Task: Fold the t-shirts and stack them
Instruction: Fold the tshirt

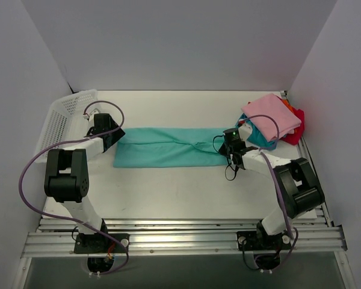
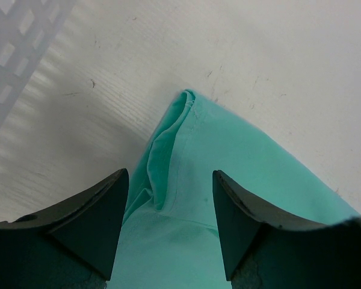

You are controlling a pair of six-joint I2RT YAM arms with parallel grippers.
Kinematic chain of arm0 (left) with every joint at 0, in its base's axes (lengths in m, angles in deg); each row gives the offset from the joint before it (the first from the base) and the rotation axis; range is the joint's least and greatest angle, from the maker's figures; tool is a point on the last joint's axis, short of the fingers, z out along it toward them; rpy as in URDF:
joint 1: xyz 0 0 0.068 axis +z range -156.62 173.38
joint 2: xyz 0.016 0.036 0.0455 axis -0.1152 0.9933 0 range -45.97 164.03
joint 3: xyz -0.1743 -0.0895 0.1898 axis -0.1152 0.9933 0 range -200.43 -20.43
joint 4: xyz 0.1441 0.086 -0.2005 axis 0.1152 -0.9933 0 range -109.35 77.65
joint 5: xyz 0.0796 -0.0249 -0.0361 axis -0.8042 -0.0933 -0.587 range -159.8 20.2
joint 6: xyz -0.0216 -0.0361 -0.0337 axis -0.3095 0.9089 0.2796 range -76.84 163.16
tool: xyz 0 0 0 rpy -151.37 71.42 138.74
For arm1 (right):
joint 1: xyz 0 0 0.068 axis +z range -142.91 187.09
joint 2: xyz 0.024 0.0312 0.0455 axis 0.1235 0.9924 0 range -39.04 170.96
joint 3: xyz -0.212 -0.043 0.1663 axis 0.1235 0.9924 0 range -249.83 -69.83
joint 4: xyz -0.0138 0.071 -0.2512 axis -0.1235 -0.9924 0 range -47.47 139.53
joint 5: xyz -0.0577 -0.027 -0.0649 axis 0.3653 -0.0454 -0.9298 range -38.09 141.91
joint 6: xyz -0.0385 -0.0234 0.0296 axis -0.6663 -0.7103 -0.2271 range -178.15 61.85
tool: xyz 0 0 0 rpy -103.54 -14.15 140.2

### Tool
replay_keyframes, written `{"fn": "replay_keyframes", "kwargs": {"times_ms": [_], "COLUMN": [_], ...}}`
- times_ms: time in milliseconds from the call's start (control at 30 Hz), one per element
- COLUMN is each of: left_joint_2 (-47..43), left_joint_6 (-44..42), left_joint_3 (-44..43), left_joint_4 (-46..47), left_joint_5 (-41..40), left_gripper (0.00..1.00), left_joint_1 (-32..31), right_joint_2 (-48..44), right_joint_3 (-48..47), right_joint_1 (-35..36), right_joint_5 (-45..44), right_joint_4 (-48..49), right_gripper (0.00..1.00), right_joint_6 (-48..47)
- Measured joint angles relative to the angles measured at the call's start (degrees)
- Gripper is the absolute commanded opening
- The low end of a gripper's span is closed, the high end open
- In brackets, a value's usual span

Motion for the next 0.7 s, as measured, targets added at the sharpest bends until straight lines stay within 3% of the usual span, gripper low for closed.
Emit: {"fn": "replay_keyframes", "kwargs": {"times_ms": [167,467,500,567,600,633,667,700], "left_joint_2": [0.0,0.0,0.0,0.0,0.0,0.0,0.0,0.0], "left_joint_6": [0.0,0.0,0.0,0.0,0.0,0.0,0.0,0.0], "left_joint_3": [0.0,0.0,0.0,0.0,0.0,0.0,0.0,0.0], "left_joint_4": [0.0,0.0,0.0,0.0,0.0,0.0,0.0,0.0], "left_joint_5": [0.0,0.0,0.0,-0.1,-0.1,-0.1,-0.1,-0.1], "left_gripper": [0.67,0.66,0.66,0.66,0.66,0.66,0.66,0.66], "left_joint_1": [0.0,0.0,0.0,0.0,0.0,0.0,0.0,0.0], "right_joint_2": [-0.9,-10.5,-11.0,-11.7,-12.0,-12.2,-12.5,-12.8], "right_joint_3": [3.0,4.5,4.7,5.5,6.2,6.9,7.7,8.5], "right_joint_1": [0.7,3.9,4.3,5.0,5.4,5.7,6.1,6.4], "right_joint_5": [-0.5,-4.2,-4.7,-5.5,-5.9,-6.4,-6.8,-7.3], "right_joint_4": [-1.8,-4.6,-4.7,-5.1,-5.5,-5.8,-6.2,-6.9], "right_gripper": [0.0,0.01,0.1,0.43,0.74,0.93,1.0,1.0], "right_joint_6": [0.2,0.3,0.4,1.3,1.6,2.0,2.0,2.0]}}
